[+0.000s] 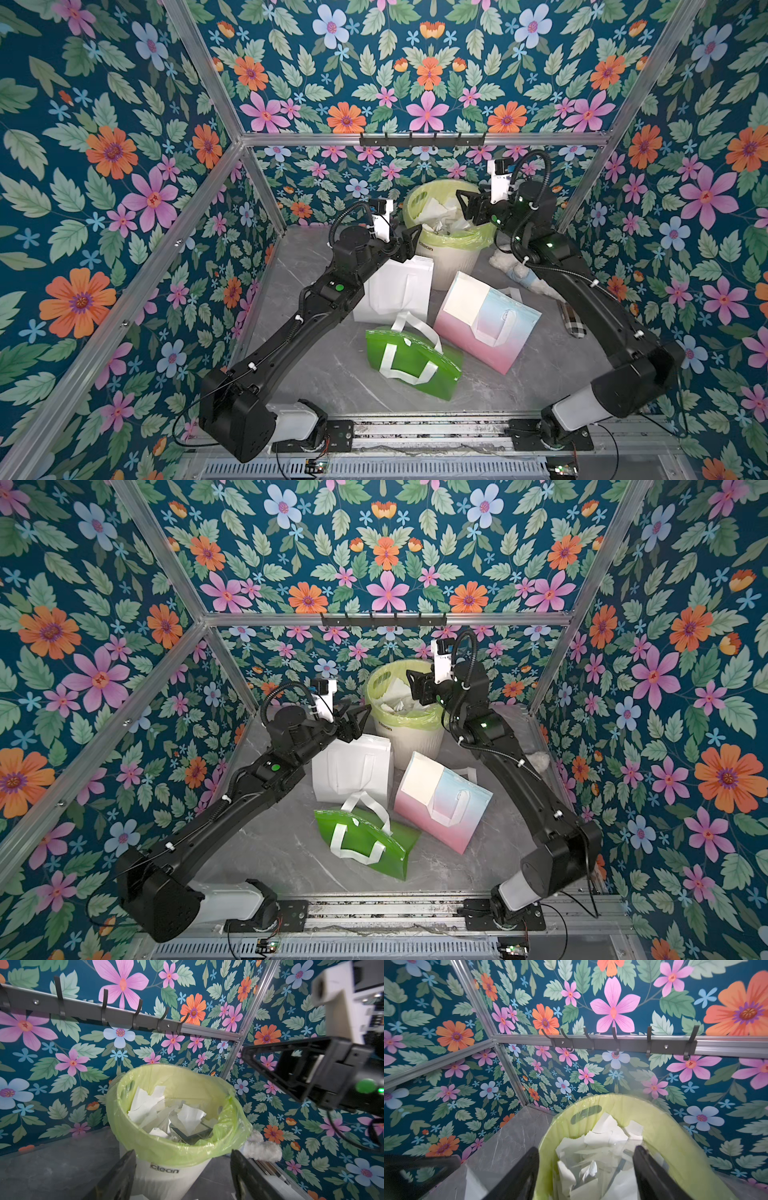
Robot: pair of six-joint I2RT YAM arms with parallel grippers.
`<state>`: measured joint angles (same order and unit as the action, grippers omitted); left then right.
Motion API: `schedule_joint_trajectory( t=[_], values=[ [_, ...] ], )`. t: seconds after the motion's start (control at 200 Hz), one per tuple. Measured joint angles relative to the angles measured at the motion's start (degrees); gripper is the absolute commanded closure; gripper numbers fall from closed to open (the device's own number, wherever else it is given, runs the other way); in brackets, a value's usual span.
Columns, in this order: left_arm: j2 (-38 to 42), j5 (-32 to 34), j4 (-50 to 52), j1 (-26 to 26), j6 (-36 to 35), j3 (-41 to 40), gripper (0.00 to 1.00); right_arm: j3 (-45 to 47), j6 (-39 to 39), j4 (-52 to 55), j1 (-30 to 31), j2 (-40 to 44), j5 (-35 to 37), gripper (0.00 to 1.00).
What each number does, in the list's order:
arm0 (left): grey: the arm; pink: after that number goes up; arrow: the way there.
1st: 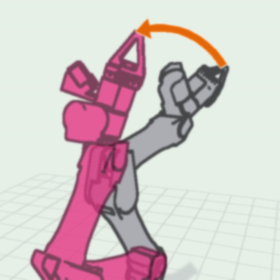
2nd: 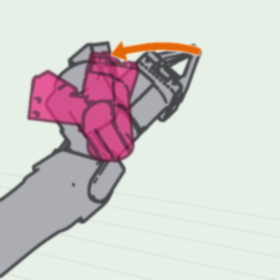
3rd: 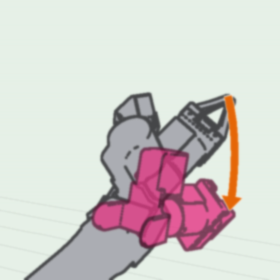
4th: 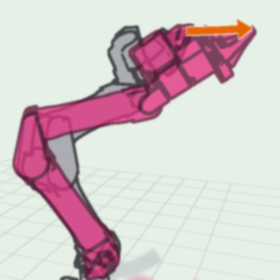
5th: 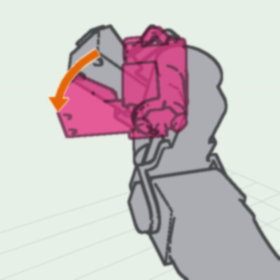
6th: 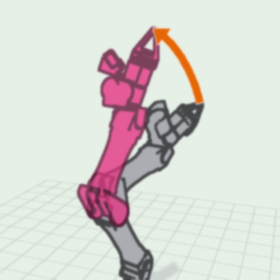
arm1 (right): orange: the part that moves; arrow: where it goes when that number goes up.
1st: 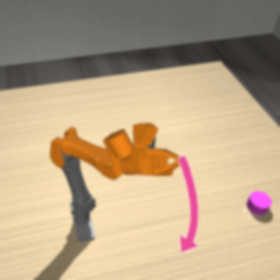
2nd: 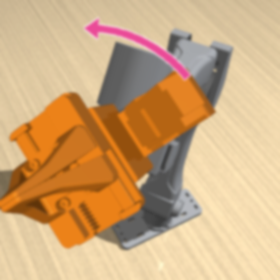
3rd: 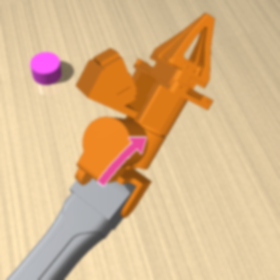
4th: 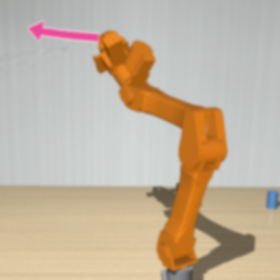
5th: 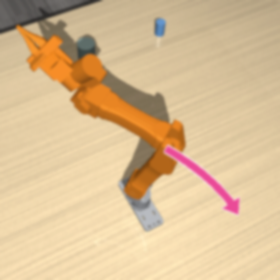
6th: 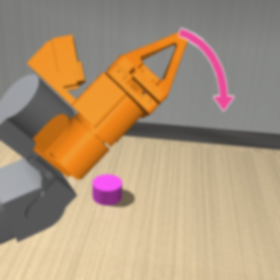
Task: Shred takeout receipts and throw away
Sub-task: Pick up the takeout bag at the center of the board.
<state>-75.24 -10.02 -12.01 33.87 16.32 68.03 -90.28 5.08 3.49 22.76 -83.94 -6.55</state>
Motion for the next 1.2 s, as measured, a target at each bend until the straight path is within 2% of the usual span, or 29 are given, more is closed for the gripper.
schedule_joint_trajectory(
  t=[0.29, 0.455, 0.595, 0.875, 1.2],
  values=[
    [2.16, -2.05, 1.31, 0.70, 2.84, -3.52, 0.25, 17.29, -0.63, 6.71, 1.77, 20.65, -0.17, 0.26],
    [3.34, -3.13, 1.40, 1.11, 4.28, -5.40, 0.25, 24.17, 0.85, 13.14, 1.84, 31.34, 2.47, 0.22],
    [4.26, -3.58, 1.51, 1.42, 5.33, -7.30, 0.25, 29.86, 2.86, 20.28, 1.88, 37.20, 5.64, 0.20],
    [4.52, -5.14, 1.97, 2.08, 7.72, -9.84, 0.25, 34.18, 5.25, 29.09, 1.86, 40.87, 8.66, 0.10],
    [3.58, -6.60, 2.89, 2.75, 10.40, -11.19, 0.25, 33.57, 3.72, 31.06, 0.70, 36.22, 7.37, 0.05]
  ],
)
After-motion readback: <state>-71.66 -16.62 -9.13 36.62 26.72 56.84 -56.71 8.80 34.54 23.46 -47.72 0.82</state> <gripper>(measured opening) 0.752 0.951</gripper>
